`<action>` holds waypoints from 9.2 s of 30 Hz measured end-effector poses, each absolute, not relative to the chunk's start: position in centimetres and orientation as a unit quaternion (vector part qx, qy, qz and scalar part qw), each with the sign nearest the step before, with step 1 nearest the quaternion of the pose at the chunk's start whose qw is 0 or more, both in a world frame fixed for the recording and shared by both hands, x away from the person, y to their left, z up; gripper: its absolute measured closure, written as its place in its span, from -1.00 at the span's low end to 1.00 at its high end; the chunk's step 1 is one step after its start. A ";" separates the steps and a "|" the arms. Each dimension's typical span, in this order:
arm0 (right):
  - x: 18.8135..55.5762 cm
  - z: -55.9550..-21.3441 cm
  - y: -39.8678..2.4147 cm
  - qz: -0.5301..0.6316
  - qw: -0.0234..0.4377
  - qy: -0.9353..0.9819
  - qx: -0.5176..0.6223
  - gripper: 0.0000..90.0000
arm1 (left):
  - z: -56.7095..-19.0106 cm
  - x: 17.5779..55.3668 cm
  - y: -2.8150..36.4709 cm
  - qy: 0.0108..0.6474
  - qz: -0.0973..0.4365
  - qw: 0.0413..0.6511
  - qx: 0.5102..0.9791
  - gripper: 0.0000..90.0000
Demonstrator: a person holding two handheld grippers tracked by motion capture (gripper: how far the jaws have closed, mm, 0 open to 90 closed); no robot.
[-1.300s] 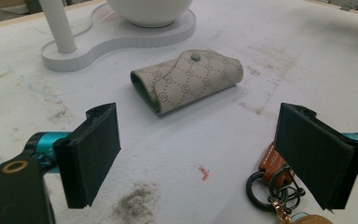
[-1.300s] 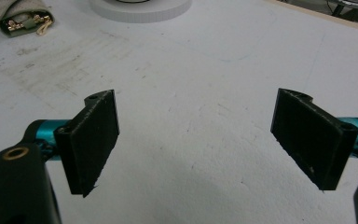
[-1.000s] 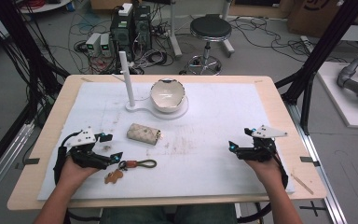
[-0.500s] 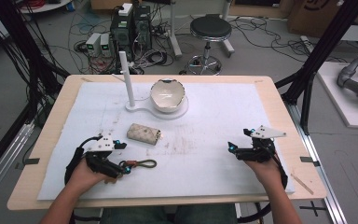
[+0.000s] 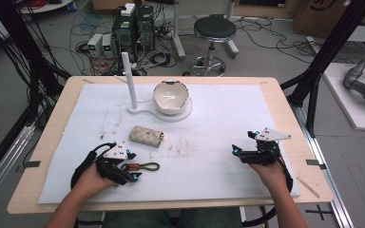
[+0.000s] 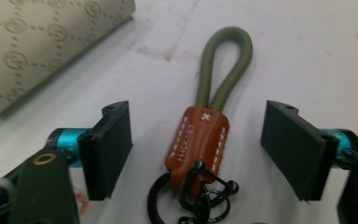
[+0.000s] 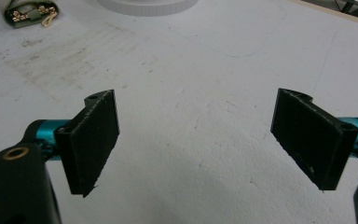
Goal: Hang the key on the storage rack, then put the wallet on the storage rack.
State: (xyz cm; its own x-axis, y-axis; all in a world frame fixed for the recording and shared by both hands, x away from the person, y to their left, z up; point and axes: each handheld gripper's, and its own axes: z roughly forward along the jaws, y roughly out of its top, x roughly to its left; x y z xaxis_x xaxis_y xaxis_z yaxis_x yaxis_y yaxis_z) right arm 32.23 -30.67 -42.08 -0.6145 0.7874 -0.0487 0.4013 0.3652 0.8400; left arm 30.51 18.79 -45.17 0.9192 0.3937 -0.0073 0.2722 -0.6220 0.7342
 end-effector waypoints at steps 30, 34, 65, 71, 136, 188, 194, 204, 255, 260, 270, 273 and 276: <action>32.2 -42.2 -30.4 0.422 0.224 0.798 0.368 -0.66 | -44.6 30.1 19.1 0.146 0.083 0.389 0.906 0.52; 32.2 -42.2 -30.3 0.422 0.222 0.798 0.368 -0.66 | -44.0 29.9 19.2 0.146 0.087 0.404 0.899 0.52; 32.4 -42.6 -29.6 0.409 0.218 0.806 0.368 -0.66 | -36.4 31.8 22.1 0.196 0.196 0.552 0.787 0.52; 32.4 -42.6 -29.5 0.409 0.217 0.805 0.370 -0.66 | -35.1 32.8 23.2 0.237 0.212 0.548 0.774 0.52; 32.7 -42.7 -29.2 0.409 0.209 0.810 0.366 -0.66 | -32.0 41.1 24.3 0.369 0.277 0.469 0.753 0.21; 32.8 -42.7 -29.9 0.415 0.212 0.802 0.375 -0.66 | -40.0 33.1 25.0 0.323 0.176 0.531 0.764 -0.61; 32.8 -42.7 -29.9 0.416 0.213 0.801 0.374 -0.66 | -40.0 32.8 25.2 0.323 0.174 0.536 0.760 -0.61; 33.7 -42.4 -28.7 0.423 0.209 0.801 0.368 -0.66 | -40.1 31.6 26.2 0.321 0.179 0.533 0.762 -0.61; 39.7 -42.1 -7.6 0.431 0.099 0.875 0.196 -0.66 | -40.9 27.1 31.5 0.361 0.209 0.520 0.746 -0.61; 40.3 -43.1 -5.9 0.423 0.083 0.881 0.194 -0.66 | -41.0 27.2 31.2 0.357 0.207 0.520 0.748 -0.61; 40.9 -44.8 -4.9 0.401 0.079 0.892 0.192 -0.66 | -41.1 27.3 31.1 0.358 0.201 0.518 0.751 -0.61; 41.0 -45.1 -4.8 0.396 0.078 0.895 0.188 -0.66 | -41.1 27.4 31.0 0.356 0.200 0.520 0.750 -0.61; 41.2 -45.1 -4.6 0.392 0.075 0.899 0.181 -0.66 | -41.1 27.4 30.9 0.356 0.199 0.520 0.750 -0.61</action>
State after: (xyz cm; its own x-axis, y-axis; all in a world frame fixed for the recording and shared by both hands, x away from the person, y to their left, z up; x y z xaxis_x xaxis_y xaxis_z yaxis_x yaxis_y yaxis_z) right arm 41.16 -4.61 -45.13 -0.9234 0.3839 0.0063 0.2661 0.6281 0.7312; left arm 27.38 30.90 -41.12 0.6679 0.7409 -0.0713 0.3264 -0.2055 0.9226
